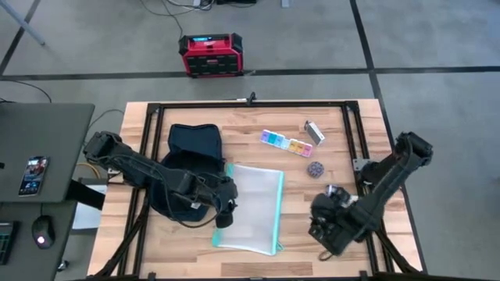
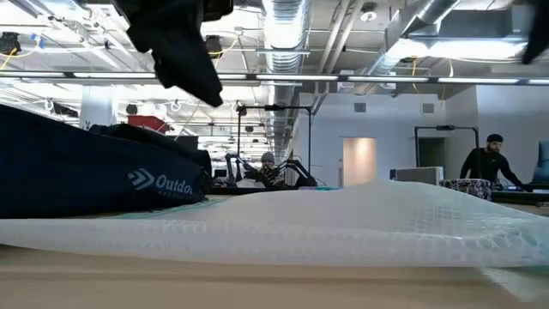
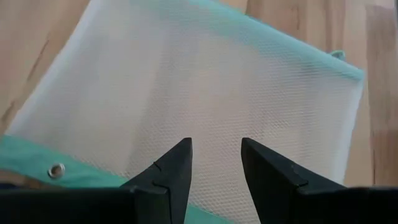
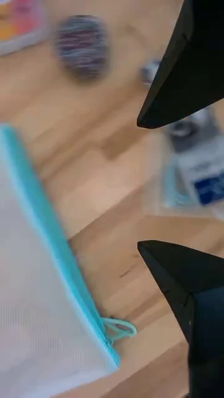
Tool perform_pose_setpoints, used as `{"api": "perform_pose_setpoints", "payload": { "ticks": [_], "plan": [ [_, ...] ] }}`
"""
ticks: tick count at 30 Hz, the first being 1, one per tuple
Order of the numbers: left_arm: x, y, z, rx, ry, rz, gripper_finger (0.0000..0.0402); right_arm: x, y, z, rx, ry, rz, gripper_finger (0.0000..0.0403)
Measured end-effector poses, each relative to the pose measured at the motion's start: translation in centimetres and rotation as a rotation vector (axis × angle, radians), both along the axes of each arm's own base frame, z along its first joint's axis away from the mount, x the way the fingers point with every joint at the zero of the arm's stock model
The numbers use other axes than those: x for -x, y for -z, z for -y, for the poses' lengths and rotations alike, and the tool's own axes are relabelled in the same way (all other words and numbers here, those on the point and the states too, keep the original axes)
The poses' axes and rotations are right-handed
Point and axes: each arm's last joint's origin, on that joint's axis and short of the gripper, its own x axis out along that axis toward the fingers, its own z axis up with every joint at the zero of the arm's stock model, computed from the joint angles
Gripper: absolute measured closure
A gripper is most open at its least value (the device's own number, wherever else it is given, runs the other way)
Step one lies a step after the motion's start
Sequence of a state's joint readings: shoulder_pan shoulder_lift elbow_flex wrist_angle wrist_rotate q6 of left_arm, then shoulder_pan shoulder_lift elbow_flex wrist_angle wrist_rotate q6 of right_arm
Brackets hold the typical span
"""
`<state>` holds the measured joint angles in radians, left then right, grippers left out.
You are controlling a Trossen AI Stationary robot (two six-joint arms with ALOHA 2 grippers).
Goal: Unpack backpack
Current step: Remove the pencil case from the zip bag, then put the pencil case into the zip bag
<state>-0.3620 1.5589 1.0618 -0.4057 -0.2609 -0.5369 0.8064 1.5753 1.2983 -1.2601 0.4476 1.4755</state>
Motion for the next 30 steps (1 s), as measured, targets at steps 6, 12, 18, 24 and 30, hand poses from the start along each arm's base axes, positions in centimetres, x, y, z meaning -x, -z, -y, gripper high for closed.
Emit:
{"api": "perform_pose_setpoints", "payload": {
  "ticks": [6,12,18,24,30],
  "plan": [
    [0.0,0.1,-0.2,0.073,-0.067,-0.012,0.0277,3.3,2.7,-0.5,-0.002,0.293,0.024,0.0097],
    [-0.2,0.1,-0.8,0.077,-0.09,-0.011,0.0277,4.9,5.3,-0.1,-0.006,0.415,-0.035,0.0097],
    [-0.8,-0.3,-1.5,0.098,-0.114,0.044,0.0277,5.0,7.4,0.2,-0.075,0.536,0.02,0.0097],
    [-2.7,-1.6,-3.3,0.146,-0.06,0.217,0.0277,5.5,8.8,0.8,-0.086,0.655,0.056,0.0097],
    [-6.0,0.2,-4.6,0.13,0.043,0.237,0.0277,5.4,10.1,1.0,-0.125,0.665,0.064,0.0097]
  ]
}}
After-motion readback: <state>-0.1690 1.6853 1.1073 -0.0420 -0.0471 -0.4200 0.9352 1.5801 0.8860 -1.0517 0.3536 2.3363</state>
